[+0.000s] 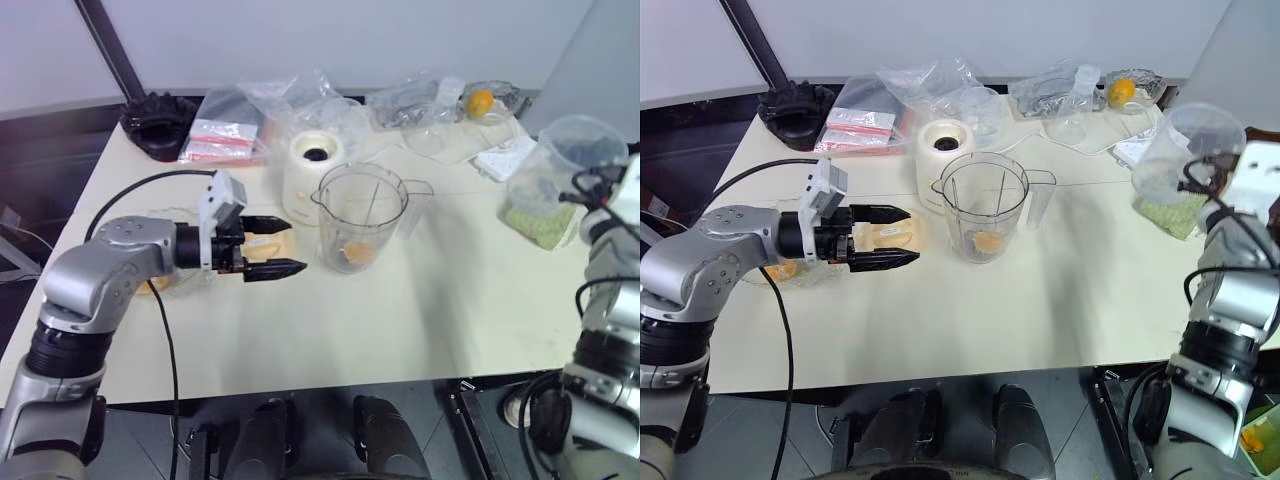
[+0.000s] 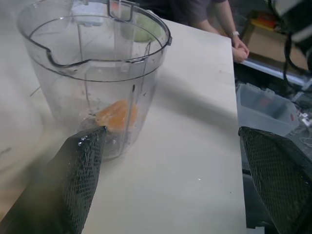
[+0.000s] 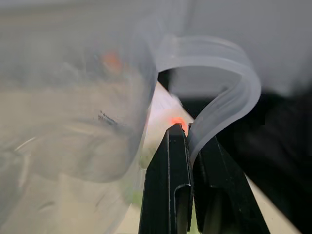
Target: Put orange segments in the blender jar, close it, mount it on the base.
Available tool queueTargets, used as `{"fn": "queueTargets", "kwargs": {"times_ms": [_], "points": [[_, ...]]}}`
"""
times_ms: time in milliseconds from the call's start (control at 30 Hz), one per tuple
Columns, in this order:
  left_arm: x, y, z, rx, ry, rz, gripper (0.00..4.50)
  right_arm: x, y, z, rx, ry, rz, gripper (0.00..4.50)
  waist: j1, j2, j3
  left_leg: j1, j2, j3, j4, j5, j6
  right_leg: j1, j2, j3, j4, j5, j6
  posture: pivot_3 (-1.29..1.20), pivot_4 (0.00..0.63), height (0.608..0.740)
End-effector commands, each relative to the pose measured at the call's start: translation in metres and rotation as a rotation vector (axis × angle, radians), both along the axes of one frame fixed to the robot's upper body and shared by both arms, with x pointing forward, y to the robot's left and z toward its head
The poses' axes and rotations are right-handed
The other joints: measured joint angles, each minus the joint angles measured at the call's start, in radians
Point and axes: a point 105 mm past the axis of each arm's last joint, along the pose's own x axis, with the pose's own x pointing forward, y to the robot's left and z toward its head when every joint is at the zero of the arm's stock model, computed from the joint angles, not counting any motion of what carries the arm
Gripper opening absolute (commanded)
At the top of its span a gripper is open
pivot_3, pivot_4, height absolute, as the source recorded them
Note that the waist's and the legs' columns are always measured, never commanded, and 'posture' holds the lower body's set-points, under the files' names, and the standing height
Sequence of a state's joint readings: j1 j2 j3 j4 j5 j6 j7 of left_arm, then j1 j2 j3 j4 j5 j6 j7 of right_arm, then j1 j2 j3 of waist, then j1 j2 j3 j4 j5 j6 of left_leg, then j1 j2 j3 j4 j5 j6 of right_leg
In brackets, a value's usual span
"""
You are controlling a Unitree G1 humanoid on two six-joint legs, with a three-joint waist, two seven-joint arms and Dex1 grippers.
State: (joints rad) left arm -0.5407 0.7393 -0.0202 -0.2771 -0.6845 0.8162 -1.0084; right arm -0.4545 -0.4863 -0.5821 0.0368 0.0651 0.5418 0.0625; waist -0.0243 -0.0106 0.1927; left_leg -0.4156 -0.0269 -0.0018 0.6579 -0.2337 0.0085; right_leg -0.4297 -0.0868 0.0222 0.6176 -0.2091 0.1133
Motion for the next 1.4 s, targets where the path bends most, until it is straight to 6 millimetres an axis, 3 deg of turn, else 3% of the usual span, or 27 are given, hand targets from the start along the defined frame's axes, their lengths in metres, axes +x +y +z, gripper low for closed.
{"fn": "queueTargets", "kwargs": {"times_ms": [33,133,367,600,733,1100,1200,1400], "points": [[-0.004,-0.003,0.005,-0.007,-0.026,-0.022,4.50,-0.014,-0.007,0.011,-0.050,-0.104,-0.048,0.05,0.002,0.000,0.000,0.001,0.000,0.000,0.000,0.000,0.000,0.000,0.000,0.000,0.000,-0.001,-0.001,0.00,0.150,0.740],[-0.003,-0.004,0.003,0.005,-0.029,-0.019,4.50,-0.015,-0.019,-0.018,-0.010,-0.069,-0.102,0.05,0.003,0.000,0.000,0.005,0.000,0.000,0.000,0.000,0.000,0.005,0.000,0.000,0.000,-0.001,-0.002,0.00,0.150,0.740],[-0.005,-0.005,0.005,0.009,-0.032,-0.024,4.50,-0.014,-0.043,-0.052,0.050,-0.036,-0.238,0.05,0.003,0.000,0.000,0.006,0.000,0.001,0.000,0.000,0.000,0.006,0.000,0.001,-0.001,-0.001,-0.002,0.00,0.150,0.740],[-0.015,-0.006,0.001,0.027,-0.017,-0.069,4.50,-0.014,-0.047,-0.071,0.117,-0.013,-0.315,0.05,0.000,0.000,0.000,0.006,0.000,0.001,0.000,0.000,0.000,0.006,0.001,0.001,-0.001,-0.001,-0.002,0.00,0.150,0.740],[-0.016,-0.011,0.000,0.019,-0.016,-0.076,4.50,-0.013,-0.045,-0.098,0.166,0.047,-0.358,0.05,0.000,0.000,0.000,0.006,0.000,0.000,0.000,0.000,0.000,0.006,0.001,0.001,-0.001,-0.001,-0.002,0.00,0.150,0.740],[-0.014,-0.013,0.000,0.015,-0.021,-0.069,4.50,-0.020,-0.045,-0.134,0.200,0.130,-0.419,0.05,-0.002,-0.001,0.000,0.006,0.001,0.000,0.000,0.000,0.000,0.007,0.002,0.002,-0.003,-0.001,-0.002,0.00,0.150,0.740],[-0.014,-0.013,0.000,0.015,-0.023,-0.068,4.50,-0.021,-0.046,-0.135,0.192,0.138,-0.424,0.95,-0.003,-0.001,0.000,0.006,0.001,0.000,0.000,0.000,0.000,0.008,0.003,0.002,-0.003,-0.001,-0.002,0.00,0.150,0.740],[-0.013,-0.013,0.000,0.016,-0.023,-0.067,4.50,-0.025,-0.045,-0.137,0.172,0.163,-0.423,4.03,-0.020,-0.002,-0.001,0.006,0.001,-0.001,0.000,0.000,0.000,0.008,0.003,0.002,-0.003,-0.001,-0.002,0.00,0.150,0.740]]}}
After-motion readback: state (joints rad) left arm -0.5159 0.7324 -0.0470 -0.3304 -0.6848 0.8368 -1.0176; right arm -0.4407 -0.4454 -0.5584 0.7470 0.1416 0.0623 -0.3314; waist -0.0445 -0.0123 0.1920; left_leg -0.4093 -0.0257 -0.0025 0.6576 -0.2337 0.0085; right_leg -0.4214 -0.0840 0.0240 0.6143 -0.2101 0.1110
